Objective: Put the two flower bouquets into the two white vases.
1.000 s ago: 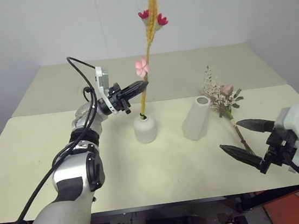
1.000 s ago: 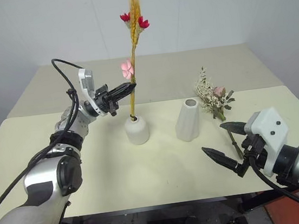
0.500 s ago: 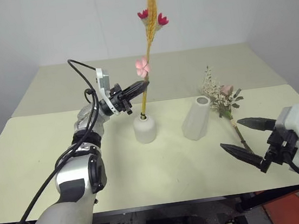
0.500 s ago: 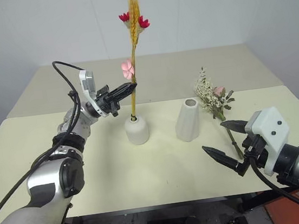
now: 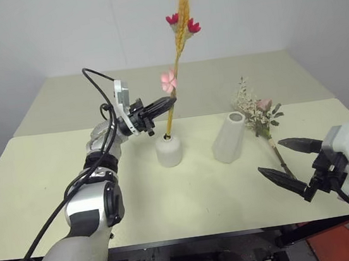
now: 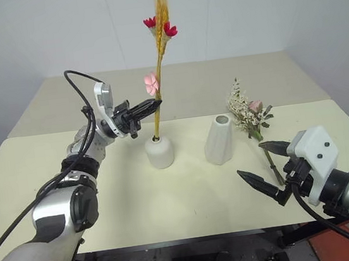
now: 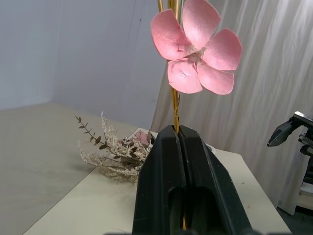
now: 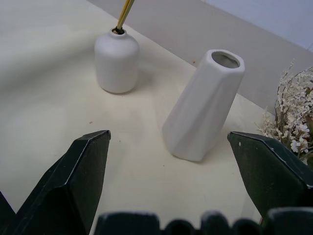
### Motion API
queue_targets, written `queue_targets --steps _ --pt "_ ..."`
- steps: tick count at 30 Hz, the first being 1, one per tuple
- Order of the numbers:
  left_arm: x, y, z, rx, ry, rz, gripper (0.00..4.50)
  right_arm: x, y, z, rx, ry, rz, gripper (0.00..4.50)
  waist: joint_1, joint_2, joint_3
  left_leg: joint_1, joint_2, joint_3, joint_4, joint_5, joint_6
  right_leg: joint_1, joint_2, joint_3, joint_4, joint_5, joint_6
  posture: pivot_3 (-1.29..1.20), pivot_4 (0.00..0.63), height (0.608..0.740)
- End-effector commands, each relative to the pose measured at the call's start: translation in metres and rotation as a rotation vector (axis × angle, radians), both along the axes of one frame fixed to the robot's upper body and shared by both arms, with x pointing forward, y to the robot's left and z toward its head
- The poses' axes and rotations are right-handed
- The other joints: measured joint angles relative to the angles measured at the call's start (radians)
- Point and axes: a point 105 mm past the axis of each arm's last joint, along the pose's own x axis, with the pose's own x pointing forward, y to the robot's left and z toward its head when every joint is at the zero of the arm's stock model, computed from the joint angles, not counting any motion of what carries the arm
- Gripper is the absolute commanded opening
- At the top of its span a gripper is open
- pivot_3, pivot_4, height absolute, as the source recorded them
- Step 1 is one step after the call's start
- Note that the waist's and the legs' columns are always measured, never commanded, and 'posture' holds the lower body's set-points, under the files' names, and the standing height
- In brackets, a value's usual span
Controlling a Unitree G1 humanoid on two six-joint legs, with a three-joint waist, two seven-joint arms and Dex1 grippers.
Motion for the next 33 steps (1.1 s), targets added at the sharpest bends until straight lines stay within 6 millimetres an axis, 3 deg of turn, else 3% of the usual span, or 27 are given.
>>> queue_targets --steps 1,9,12,16,23,28,33 --pt "0.001 0.002 0.005 0.021 -0.047 0.027 0.02 -0.001 0.003 0.008 -0.003 -0.055 0.014 4.5 0.0 0.0 0.0 0.0 0.0 0.0 0.0 0.0 0.0 0.0 0.0 0.0 0.0 0.0 0.0 0.0 0.15 0.74" --pt "-0.001 0.0 0.004 0.008 -0.06 0.02 0.02 -0.002 0.002 0.009 -0.006 -0.06 0.015 4.5 0.001 0.0 0.0 0.0 0.0 0.0 0.0 0.0 0.0 0.0 0.0 0.0 0.0 0.0 0.0 0.0 0.15 0.74" --pt "-0.005 0.001 0.002 0.021 -0.069 -0.014 0.63 -0.002 0.002 0.009 -0.007 -0.06 0.012 4.5 0.001 0.0 0.0 0.0 0.0 0.0 0.0 0.0 0.0 0.0 0.0 0.0 0.0 0.0 0.0 0.0 0.15 0.74" --pt "-0.011 0.008 -0.002 0.07 -0.083 -0.042 1.89 -0.002 0.002 0.009 -0.007 -0.061 0.01 4.5 -0.003 0.0 0.0 0.0 0.0 0.0 0.0 0.0 0.0 0.0 0.0 0.0 0.0 0.0 0.0 0.0 0.15 0.74" --pt "-0.022 0.045 -0.019 0.286 -0.118 0.035 4.01 -0.002 -0.003 0.007 -0.008 -0.057 -0.02 4.5 -0.006 0.0 0.0 0.001 0.001 0.0 -0.001 0.0 0.0 0.0 0.001 0.002 0.0 0.0 0.0 0.0 0.15 0.74" --pt "-0.04 0.066 -0.008 0.429 -0.192 0.079 4.01 0.019 -0.024 0.006 -0.033 -0.04 -0.186 4.5 -0.002 0.0 0.0 0.001 0.001 -0.002 0.0 0.0 0.0 0.0 0.001 0.003 0.0 0.0 0.0 0.0 0.15 0.74" --pt "-0.07 0.072 -0.003 0.834 -0.366 0.005 4.01 0.052 -0.055 -0.012 -0.176 0.214 -0.329 4.5 -0.003 0.001 0.0 0.002 0.001 0.0 -0.002 0.0 0.0 -0.001 0.001 0.005 0.0 0.001 -0.001 0.0 0.15 0.74"
